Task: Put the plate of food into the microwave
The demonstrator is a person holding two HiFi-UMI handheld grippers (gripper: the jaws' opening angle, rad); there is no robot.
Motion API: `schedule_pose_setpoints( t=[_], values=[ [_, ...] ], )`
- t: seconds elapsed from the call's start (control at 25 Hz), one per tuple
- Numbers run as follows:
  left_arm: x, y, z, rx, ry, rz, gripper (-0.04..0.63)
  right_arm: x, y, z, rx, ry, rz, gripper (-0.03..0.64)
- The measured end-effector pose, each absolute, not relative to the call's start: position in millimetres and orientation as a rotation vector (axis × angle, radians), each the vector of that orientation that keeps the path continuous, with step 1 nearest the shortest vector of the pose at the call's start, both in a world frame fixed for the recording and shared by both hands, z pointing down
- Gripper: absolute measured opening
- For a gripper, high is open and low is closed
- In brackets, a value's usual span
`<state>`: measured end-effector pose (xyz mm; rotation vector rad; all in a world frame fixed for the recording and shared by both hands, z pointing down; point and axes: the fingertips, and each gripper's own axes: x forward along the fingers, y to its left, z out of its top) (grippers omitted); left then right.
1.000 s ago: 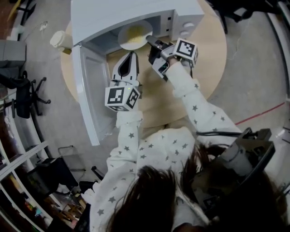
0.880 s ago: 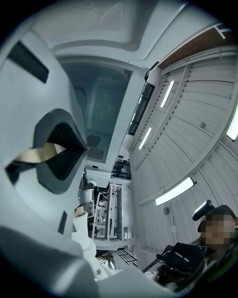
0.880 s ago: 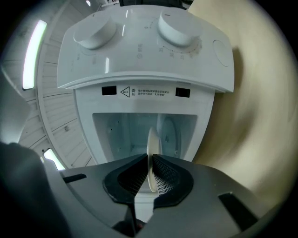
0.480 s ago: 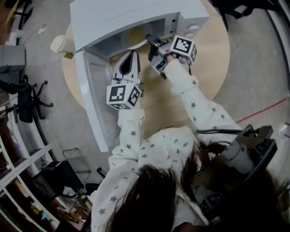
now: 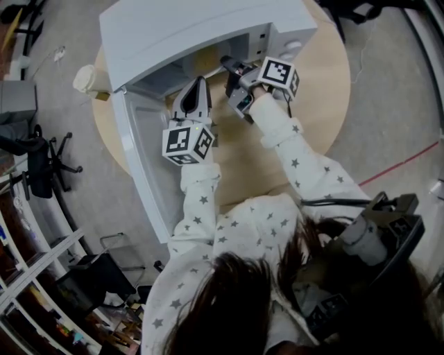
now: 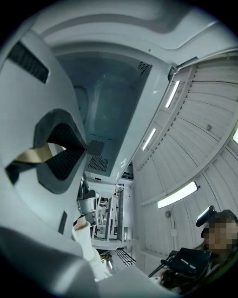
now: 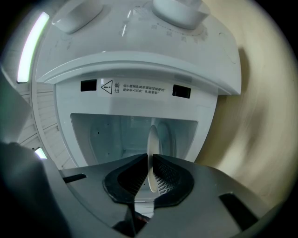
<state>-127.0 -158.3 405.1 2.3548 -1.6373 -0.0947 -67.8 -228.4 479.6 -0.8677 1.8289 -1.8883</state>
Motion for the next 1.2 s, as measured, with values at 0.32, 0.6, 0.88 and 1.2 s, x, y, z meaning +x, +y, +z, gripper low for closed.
schedule_pose_setpoints(
  t=[0.32,0.6,0.88,1.2],
  values=[
    [-125,-155,410,2.334,-1.631,-0.106,0.002,-70,-223,481,-0.942,1.917,-1.896,0.018],
    [-124,-153,408,2.327,-1.633,-0.121,0.002,-71,-220,483,-1.072,2.103,-1.832,0.036],
    [-124,-152,406,2.333,-1.631,-0.13,0.002,-82,-219,477,-1.139,2.375,-1.687,0.219],
    [-127,-151,406,2.333,-1.636,-0.126,0.002,-87,-212,488,-1.281,2.706,-1.563,0.225]
  ],
)
